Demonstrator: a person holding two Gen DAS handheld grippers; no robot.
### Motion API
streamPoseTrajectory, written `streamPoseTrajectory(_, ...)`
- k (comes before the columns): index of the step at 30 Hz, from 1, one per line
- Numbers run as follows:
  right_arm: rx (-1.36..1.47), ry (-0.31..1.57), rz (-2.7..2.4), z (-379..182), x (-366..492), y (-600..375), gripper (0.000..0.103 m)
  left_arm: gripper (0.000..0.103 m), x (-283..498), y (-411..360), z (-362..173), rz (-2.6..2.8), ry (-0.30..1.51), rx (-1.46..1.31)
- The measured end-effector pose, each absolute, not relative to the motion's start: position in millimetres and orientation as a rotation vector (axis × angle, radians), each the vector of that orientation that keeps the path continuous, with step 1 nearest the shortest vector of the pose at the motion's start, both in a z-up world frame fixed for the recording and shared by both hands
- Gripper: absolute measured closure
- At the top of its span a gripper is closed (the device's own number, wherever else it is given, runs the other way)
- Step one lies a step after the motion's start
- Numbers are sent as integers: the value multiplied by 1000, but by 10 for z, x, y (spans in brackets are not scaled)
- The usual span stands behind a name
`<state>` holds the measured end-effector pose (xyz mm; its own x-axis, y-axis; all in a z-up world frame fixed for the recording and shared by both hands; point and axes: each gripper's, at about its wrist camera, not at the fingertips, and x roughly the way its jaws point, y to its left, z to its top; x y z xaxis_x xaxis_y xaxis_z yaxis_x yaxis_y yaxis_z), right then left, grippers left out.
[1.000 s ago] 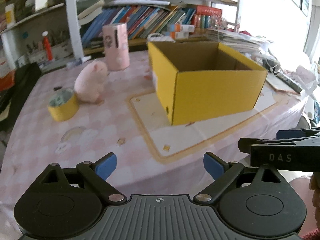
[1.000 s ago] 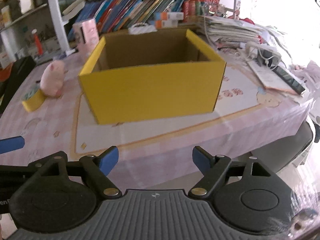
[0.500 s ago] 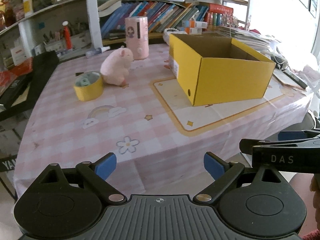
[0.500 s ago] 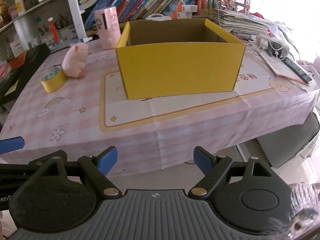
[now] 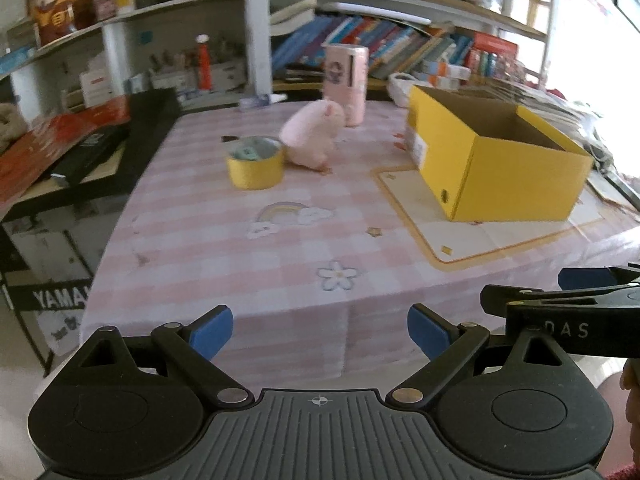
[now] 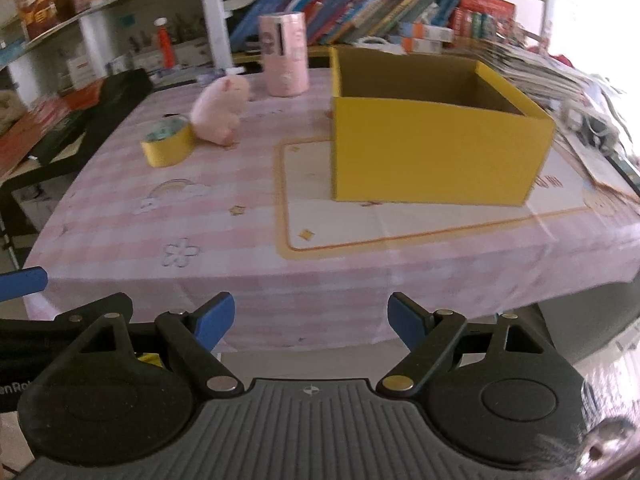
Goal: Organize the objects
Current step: 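Withdraw both open tools from the box back toward the pig and tape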
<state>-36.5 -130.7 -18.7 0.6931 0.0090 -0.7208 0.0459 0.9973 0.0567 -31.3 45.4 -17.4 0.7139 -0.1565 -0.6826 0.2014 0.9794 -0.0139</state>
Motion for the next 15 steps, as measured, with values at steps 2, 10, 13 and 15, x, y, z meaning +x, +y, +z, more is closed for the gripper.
streamPoseTrajectory(2, 64, 798, -5, -173, -346, -1240, 19, 7, -317, 516, -154, -184, 742, 57)
streamPoseTrajectory(10, 39, 773, 35, -103, -269, -1044, 18, 7, -281, 687, -96, -147, 716, 44)
streamPoseTrajectory(13, 33, 775, 40, -101, -258, -1008, 18, 7, -249, 707, -106, -144, 723, 32)
streamPoseTrajectory(15, 36, 775, 38, -97, -240, -1009, 18, 7, -229, 705, -112, -148, 724, 32)
